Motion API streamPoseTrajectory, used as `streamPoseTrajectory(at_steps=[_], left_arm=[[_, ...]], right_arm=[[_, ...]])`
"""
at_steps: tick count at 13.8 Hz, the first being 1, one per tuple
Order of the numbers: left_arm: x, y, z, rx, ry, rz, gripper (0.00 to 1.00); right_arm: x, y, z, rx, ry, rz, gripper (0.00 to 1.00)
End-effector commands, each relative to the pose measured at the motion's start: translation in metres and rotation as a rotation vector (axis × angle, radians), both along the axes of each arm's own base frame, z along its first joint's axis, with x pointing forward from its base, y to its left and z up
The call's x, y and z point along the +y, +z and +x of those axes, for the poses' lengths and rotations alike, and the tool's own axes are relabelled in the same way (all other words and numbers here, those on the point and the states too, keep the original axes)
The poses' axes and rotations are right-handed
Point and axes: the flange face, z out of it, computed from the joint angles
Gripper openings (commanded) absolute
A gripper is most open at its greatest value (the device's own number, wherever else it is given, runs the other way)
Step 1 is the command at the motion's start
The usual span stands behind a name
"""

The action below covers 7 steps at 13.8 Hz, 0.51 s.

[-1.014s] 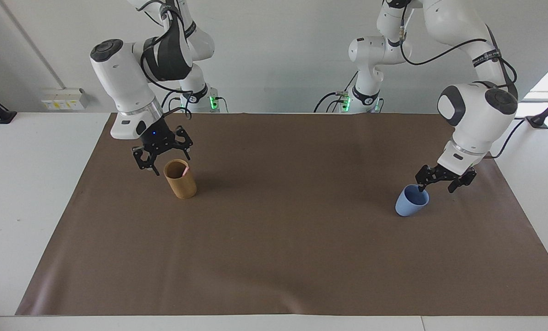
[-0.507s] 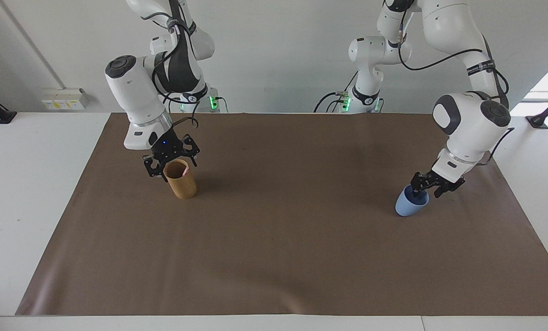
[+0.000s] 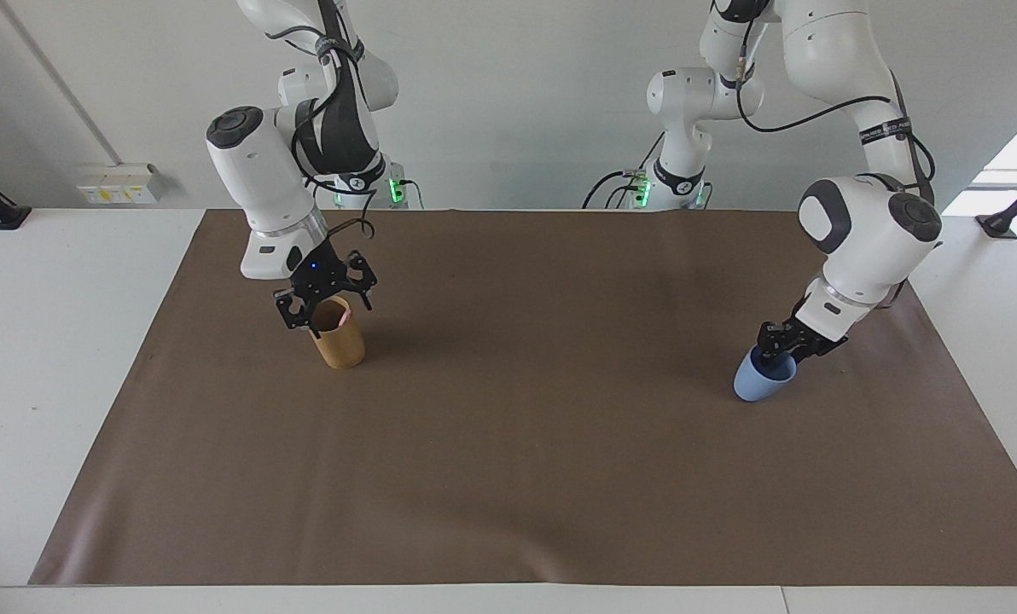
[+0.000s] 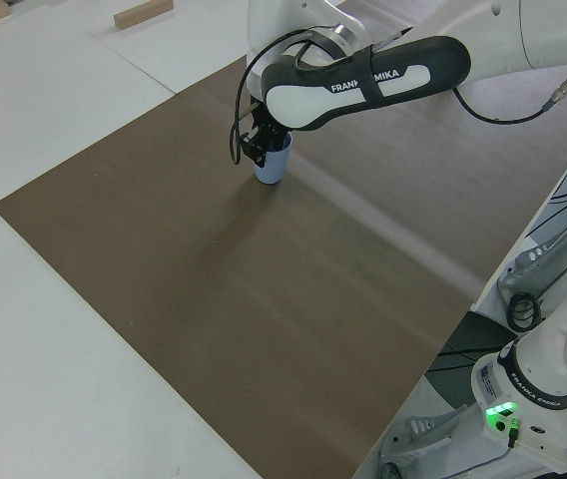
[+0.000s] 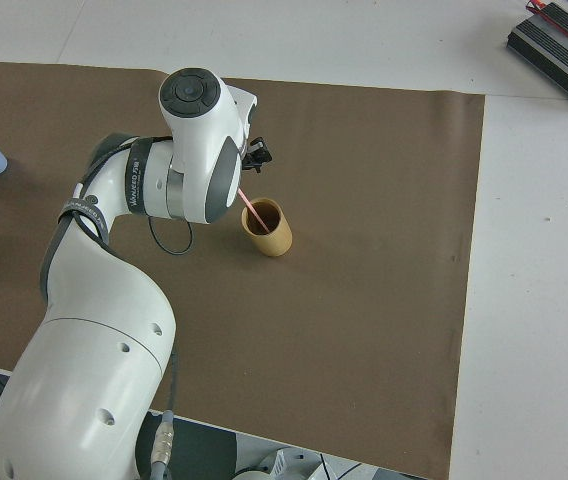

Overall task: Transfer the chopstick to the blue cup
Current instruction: 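Reach the left gripper to the blue cup while the right gripper reaches the pink stick, then grasp the blue cup with the left gripper while the right gripper lifts the stick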

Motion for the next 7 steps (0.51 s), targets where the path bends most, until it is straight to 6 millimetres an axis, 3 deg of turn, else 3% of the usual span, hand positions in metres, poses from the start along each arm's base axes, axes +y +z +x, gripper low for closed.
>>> streamPoseTrajectory(at_steps=[1, 4, 6, 7], left_arm=[[0.002, -0.001, -0.002, -0.011, 0.004, -0.016, 0.02], [0.005, 0.023, 0.000, -0.045, 0.005, -0.018, 0.00], [-0.014, 0.044, -0.006, -0.028, -0.025, -0.028, 0.00], [-0.033, 0.051, -0.009, -0.028, -0.052, -0.031, 0.00]], right_arm=[[-0.001, 0.000, -0.005, -0.015, 0.010, 0.023, 0.58], [-0.002, 0.000, -0.005, -0.013, 0.008, 0.023, 0.27], [-0.003, 0.000, -0.005, -0.012, 0.003, 0.024, 0.07], [-0.004, 0.000, -0.005, -0.012, -0.003, 0.025, 0.00]])
